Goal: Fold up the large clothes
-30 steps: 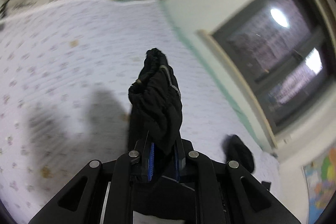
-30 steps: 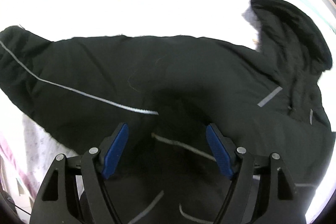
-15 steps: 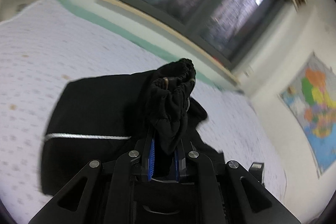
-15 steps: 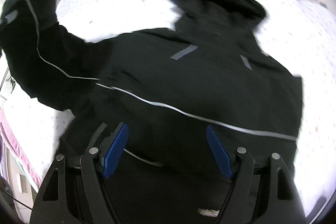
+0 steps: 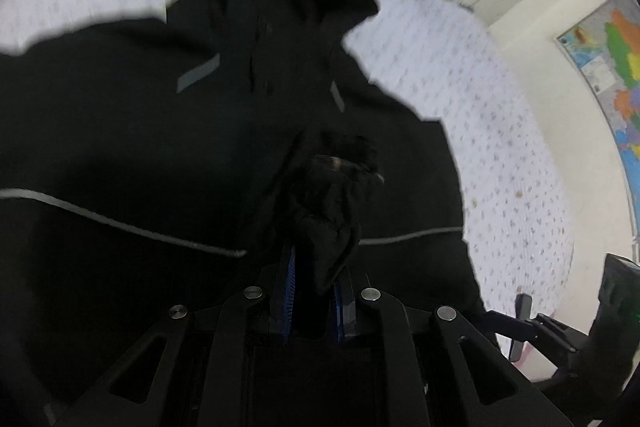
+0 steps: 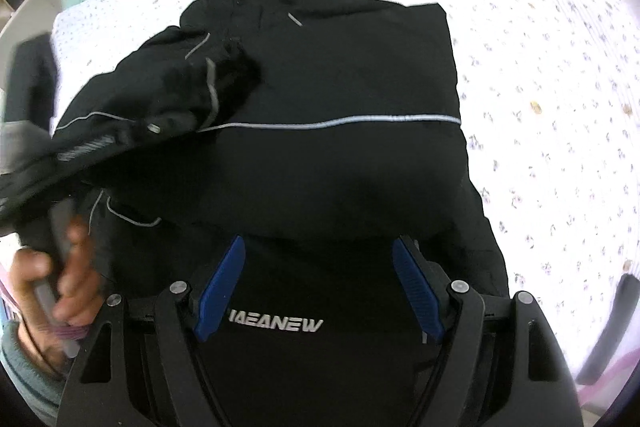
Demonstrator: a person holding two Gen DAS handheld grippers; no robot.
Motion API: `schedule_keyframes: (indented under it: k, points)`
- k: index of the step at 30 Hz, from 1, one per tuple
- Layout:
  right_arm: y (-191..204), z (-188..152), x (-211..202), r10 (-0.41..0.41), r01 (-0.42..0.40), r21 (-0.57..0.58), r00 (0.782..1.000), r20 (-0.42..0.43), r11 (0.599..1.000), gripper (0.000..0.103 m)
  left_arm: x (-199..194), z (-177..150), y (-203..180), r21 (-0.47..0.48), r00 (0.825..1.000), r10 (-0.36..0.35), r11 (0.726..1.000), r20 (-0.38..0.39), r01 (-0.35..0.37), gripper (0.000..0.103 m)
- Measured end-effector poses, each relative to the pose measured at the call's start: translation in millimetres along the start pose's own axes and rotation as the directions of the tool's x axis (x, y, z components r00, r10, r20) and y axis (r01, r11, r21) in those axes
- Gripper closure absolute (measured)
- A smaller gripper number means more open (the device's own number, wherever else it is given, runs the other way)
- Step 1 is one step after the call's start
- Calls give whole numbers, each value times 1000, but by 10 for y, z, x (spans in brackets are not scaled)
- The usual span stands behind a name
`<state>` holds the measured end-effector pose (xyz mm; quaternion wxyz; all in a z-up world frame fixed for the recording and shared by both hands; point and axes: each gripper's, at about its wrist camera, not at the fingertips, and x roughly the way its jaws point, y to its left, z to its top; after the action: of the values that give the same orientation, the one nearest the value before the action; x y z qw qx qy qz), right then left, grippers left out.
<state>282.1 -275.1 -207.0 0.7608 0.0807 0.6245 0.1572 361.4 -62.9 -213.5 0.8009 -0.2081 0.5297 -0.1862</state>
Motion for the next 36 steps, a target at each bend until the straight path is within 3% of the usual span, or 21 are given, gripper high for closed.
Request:
schedule_keyframes:
  k: [4,6,8,10,12,20,21,22,23,28,33,36]
  points:
    - [-19,57,7,65,-65,14,998,-6,998,23,-79,63,119,-56,995,-100,994,-16,99,79]
    - [-22,118,-3,111,-111,32,994,1,993,23,-227,49,221,-103,980,-198,975,-13,196,64]
    - [16,181,-5,156,-156,51,988,9,986,23,-459,6,277,-135,959,-282,950,24,282,36]
    - [64,275,35,210,-211,74,978,11,975,23,-709,-43,318,-136,950,-306,940,58,311,31]
    - [138,365,125,263,-262,104,965,8,959,22,-939,-99,363,-123,955,-285,948,79,293,31]
    - [356,604,738,372,-354,274,928,-15,894,21,-1655,-359,877,-192,986,-50,978,158,80,31]
    - [414,639,788,373,-354,270,928,-19,896,26,-1717,-378,942,-203,986,-39,977,163,72,31]
    - [476,675,824,384,-365,256,923,-26,895,59,-1770,-401,1010,-214,985,-25,975,169,61,31]
    - [547,717,814,380,-363,232,924,-31,902,73,-1812,-412,1054,-223,984,-9,974,177,49,31]
    - [685,841,150,279,-288,74,954,112,955,75,-2040,-323,1102,-209,968,99,977,231,-49,32]
    - [375,908,-556,145,-149,-3,957,250,989,75,-1964,-48,965,-164,962,98,985,256,-57,32]
    - [43,889,-715,54,-56,-2,958,283,998,75,-1737,94,832,-127,966,80,991,245,-49,32]
